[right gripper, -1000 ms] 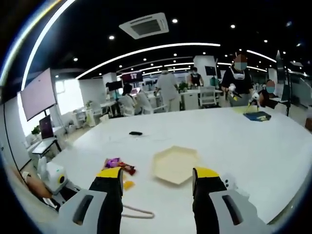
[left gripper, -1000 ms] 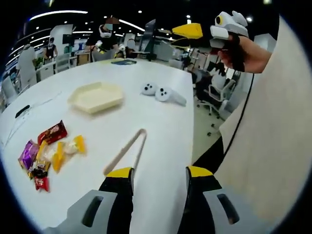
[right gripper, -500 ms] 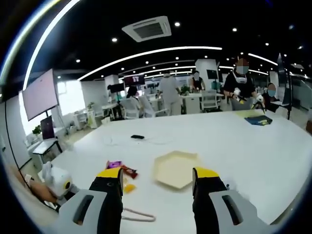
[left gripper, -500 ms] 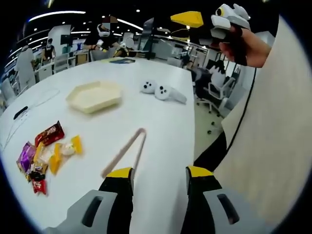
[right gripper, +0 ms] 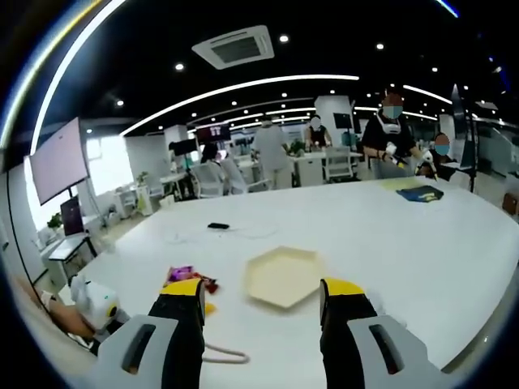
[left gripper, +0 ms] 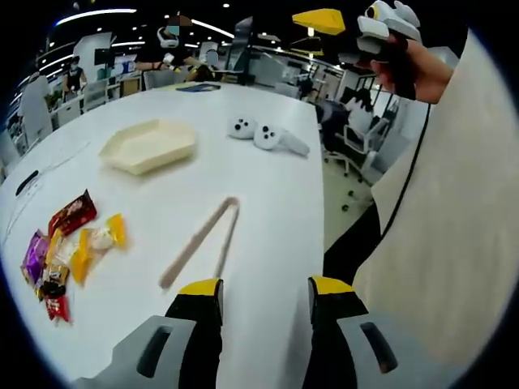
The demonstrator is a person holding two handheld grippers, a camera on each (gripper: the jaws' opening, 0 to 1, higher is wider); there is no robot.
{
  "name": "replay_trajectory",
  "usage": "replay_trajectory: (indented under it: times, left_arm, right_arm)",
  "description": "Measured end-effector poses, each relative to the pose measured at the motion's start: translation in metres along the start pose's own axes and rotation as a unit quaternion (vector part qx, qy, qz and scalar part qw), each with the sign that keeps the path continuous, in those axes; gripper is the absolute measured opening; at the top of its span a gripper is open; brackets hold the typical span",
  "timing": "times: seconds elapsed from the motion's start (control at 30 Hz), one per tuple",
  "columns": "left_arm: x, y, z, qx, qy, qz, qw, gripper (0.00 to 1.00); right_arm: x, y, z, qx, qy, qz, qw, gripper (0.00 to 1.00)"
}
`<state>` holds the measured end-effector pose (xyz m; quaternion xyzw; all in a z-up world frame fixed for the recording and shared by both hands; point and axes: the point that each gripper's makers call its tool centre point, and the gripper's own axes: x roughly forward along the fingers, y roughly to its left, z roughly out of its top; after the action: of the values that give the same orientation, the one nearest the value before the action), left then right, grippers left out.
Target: Place the target food into the container with the food tongs after gripping and lifting it, then release it inside without dropping or visibly crushing the food.
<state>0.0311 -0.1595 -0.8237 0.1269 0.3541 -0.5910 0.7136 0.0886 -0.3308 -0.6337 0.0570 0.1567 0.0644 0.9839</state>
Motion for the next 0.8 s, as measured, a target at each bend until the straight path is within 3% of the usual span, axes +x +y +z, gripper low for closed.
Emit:
replay_trajectory:
  times: [0.33,0.8]
  left_arm:
    - [0.004,-0.002,-0.013,-0.004,0.02,0.01,0.9997,0.41]
    - [0.001,0.023,-0.012,-0.009,0.017,0.062,0.9979,0.41]
  right_arm:
    - [-0.005,-0.002,-0.006,0.013,0.001,-0.002,0.9999,0.57]
    - [-0.005,-0.005,-0.006,0.007,0.005,0.0,1.0,0.57]
